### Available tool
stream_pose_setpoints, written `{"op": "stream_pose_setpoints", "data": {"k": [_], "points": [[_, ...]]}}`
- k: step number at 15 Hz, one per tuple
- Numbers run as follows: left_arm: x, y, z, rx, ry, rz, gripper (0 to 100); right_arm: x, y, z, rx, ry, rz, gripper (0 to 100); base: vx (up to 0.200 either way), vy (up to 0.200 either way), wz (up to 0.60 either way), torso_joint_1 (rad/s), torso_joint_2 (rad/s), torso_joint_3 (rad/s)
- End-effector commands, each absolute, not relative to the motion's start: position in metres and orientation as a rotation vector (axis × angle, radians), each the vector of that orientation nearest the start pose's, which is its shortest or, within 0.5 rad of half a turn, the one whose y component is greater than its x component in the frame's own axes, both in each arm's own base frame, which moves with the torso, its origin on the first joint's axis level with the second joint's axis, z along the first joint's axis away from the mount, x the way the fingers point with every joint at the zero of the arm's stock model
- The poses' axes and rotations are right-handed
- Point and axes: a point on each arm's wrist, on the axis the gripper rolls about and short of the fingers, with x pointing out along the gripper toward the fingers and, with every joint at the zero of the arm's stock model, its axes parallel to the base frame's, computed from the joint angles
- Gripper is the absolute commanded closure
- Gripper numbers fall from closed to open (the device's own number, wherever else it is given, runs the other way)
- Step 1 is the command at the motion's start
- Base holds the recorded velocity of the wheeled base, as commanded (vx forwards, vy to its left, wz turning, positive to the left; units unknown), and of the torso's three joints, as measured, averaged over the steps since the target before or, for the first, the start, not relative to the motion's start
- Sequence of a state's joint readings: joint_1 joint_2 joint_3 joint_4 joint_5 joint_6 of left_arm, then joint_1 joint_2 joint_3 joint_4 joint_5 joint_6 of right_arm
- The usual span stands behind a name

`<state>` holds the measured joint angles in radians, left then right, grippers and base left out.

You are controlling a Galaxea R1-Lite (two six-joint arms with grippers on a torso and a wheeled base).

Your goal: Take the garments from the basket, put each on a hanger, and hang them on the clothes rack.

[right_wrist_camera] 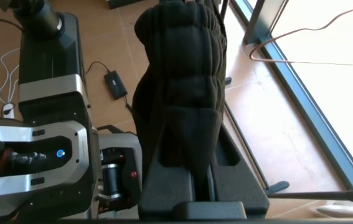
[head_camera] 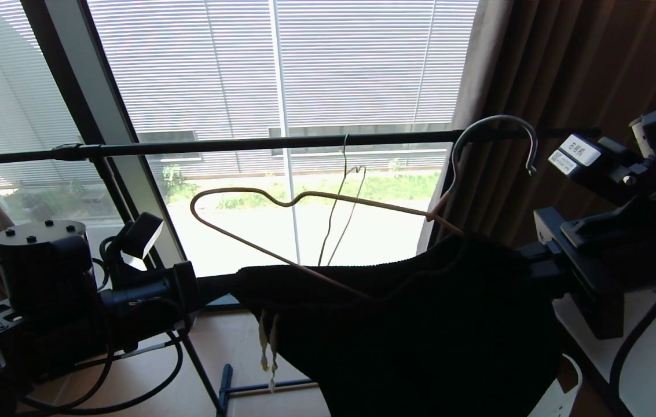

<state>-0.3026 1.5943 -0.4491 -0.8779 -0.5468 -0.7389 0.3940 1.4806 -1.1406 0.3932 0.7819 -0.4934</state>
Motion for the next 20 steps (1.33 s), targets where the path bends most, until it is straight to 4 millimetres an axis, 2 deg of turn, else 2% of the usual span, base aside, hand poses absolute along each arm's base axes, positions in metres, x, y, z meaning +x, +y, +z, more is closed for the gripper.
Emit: {"op": "stream_pose_setpoints", "data": {"k": [1,9,20], "points": [[0.234,-0.083,0.150,-0.723,0.550,-0.704,100,0.209,0.107,0.238,-0.268,0.502,1.283,100,0.000,0.000,0.00,0.000,0.00,0.000],[0.246,-0.077,0.155,-0.729,0.519,-0.680,100,0.196,0.116,0.209,-0.356,0.648,1.215,100,0.000,0.000,0.00,0.000,0.00,0.000],[0.254,-0.063,0.159,-0.739,0.478,-0.633,100,0.186,0.109,0.181,-0.372,0.773,1.177,100,0.000,0.000,0.00,0.000,0.00,0.000]]}}
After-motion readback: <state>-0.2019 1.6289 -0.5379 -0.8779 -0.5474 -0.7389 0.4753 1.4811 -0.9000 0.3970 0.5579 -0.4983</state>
